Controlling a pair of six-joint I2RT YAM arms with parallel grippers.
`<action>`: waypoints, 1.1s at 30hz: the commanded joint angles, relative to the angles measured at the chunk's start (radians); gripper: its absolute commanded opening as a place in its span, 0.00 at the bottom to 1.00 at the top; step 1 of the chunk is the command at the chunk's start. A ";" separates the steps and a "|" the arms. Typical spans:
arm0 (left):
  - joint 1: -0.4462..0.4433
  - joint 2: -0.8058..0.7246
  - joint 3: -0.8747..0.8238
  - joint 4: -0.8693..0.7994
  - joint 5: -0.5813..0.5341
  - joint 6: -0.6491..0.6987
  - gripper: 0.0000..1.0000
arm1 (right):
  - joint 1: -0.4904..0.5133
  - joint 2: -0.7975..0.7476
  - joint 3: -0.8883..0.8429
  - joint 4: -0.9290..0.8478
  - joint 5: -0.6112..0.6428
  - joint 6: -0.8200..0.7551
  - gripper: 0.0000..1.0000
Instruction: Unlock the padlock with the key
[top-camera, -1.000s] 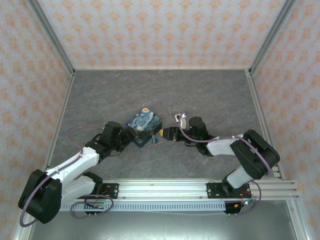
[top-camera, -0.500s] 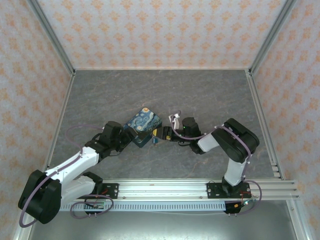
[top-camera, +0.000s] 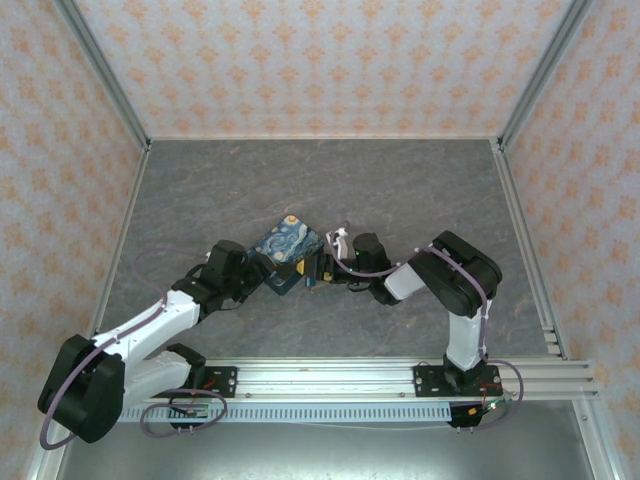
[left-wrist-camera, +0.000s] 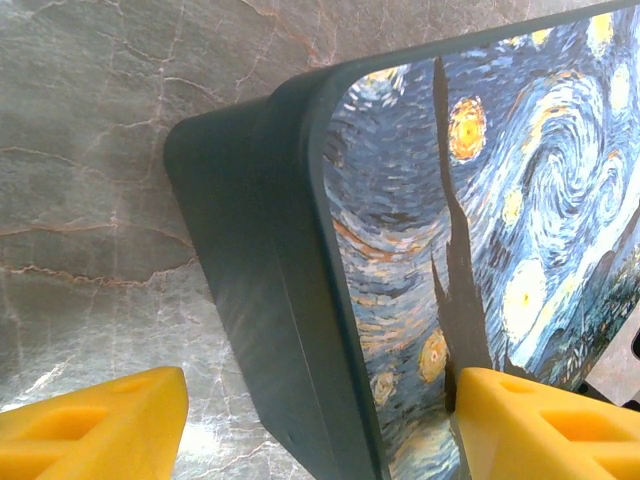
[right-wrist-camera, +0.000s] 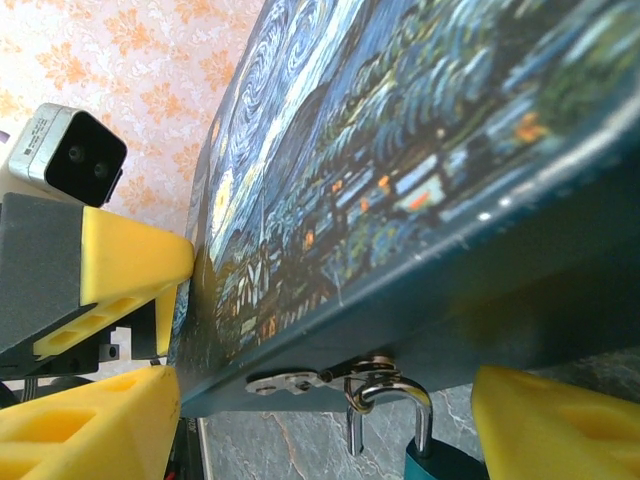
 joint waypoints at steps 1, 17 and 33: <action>-0.011 0.022 0.014 -0.059 -0.046 0.006 0.71 | 0.015 0.013 0.027 -0.031 -0.026 -0.032 0.75; -0.013 0.023 0.020 -0.076 -0.049 0.005 0.71 | 0.012 -0.009 -0.010 -0.006 -0.071 -0.015 0.48; -0.015 0.034 0.023 -0.074 -0.049 0.007 0.71 | -0.007 -0.036 -0.035 -0.035 -0.072 -0.037 0.34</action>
